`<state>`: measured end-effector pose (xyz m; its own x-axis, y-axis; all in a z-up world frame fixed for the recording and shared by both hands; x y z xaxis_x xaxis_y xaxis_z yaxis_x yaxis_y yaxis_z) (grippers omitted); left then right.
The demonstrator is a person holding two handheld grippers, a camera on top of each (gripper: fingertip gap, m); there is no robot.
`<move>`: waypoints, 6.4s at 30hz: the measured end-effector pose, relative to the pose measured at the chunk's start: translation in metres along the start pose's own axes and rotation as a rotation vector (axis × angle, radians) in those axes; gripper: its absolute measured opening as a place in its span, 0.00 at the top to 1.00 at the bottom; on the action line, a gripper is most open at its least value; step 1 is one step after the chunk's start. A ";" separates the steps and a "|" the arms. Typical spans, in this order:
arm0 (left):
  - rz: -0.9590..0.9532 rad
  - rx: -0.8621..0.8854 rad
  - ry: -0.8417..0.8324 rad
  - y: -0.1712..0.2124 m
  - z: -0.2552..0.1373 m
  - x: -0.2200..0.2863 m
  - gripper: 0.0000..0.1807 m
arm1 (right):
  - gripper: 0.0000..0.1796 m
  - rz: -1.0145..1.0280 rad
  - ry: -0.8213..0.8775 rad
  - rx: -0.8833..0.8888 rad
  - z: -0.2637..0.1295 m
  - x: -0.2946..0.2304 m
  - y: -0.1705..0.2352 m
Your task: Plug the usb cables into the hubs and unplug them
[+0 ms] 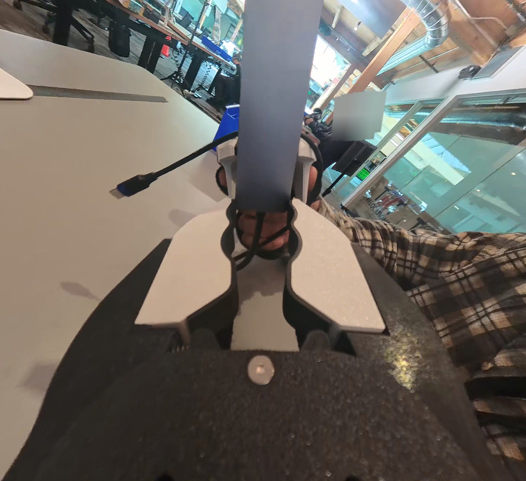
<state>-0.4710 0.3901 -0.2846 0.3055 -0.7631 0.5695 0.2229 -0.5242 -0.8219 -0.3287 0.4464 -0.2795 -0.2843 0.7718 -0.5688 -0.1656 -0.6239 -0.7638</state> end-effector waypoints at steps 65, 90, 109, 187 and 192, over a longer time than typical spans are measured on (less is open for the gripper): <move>0.371 -0.284 -0.314 -0.002 -0.039 -0.022 0.76 | 0.70 -0.584 0.401 -1.122 -0.076 -0.047 0.064; 0.489 -0.289 -0.309 0.011 -0.038 -0.014 0.78 | 0.94 -0.232 0.257 -1.287 -0.085 -0.026 0.081; 0.483 -0.017 -0.441 -0.019 -0.074 -0.010 0.79 | 0.94 -1.030 0.724 -1.156 -0.094 -0.047 0.009; 0.060 -0.007 -0.020 -0.024 0.025 0.003 0.52 | 0.82 -0.149 -0.094 0.372 -0.030 0.007 -0.025; 0.055 -0.091 -0.026 -0.017 0.038 -0.002 0.53 | 0.82 -0.125 -0.140 0.471 -0.028 0.009 -0.018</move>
<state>-0.4404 0.4144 -0.2717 0.3392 -0.7824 0.5223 0.1199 -0.5148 -0.8489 -0.3018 0.4682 -0.2794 -0.3539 0.8404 -0.4104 -0.6055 -0.5403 -0.5844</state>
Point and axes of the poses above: each gripper's, where its closed fingertips meet, z out along the fingers, y out of its underside, x = y × z across the jaws, the point moved 8 cm from there along -z, back along the fingers
